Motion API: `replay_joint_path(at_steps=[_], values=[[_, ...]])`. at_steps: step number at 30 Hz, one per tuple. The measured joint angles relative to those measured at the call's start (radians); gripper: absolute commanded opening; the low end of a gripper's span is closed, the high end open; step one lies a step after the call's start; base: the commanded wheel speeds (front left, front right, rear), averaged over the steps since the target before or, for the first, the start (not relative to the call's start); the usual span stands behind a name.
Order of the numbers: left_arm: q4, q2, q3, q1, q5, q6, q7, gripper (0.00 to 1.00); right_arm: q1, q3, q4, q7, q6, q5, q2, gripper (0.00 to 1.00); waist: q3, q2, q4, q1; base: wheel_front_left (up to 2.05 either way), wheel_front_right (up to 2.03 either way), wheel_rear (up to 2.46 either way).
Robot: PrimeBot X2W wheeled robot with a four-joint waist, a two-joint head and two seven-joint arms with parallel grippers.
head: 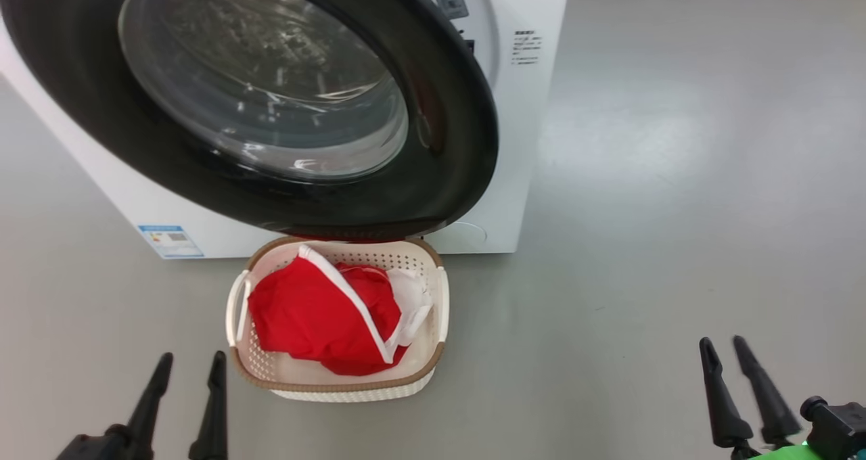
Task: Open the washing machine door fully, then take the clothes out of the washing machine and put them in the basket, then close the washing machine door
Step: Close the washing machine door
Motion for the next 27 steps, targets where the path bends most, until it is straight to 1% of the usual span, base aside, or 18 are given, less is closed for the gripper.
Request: replay_joint_path(at_steps=[1, 5, 11, 17, 27], values=[[0.000, -0.004, -0.006, 0.000, 0.000, 0.000, 0.000, 1.00, -0.001, 0.005, 0.000, 0.000, 0.000, 0.001, -0.001, 0.00, 0.002, 0.0000, 0.006, 0.0000, 0.00, 0.00, 0.00], [0.007, -0.029, -0.019, -0.002, 0.000, 0.000, 0.000, 1.00, -0.020, 0.039, 0.002, 0.000, 0.000, 0.010, -0.006, 0.00, 0.010, 0.0000, 0.030, 0.0000, 0.00, 0.00, 0.00], [0.021, -0.058, -0.046, -0.036, -0.001, 0.000, 0.000, 1.00, -0.175, 0.119, 0.037, 0.000, 0.000, 0.016, -0.015, 0.00, 0.029, 0.0000, 0.080, 0.0000, 0.00, 0.00, 0.00], [0.028, -0.062, -0.070, -0.052, -0.009, 0.000, 0.000, 1.00, -0.324, 0.181, 0.107, 0.000, 0.000, 0.021, -0.016, 0.00, 0.052, 0.0000, 0.131, 0.0000, 0.00, 0.00, 0.00], [0.035, -0.084, -0.109, -0.114, -0.029, 0.000, 0.000, 1.00, -0.531, 0.219, 0.186, 0.000, 0.000, 0.021, -0.025, 0.00, 0.118, 0.0000, 0.209, 0.0000, 0.00, 0.00, 0.00]])
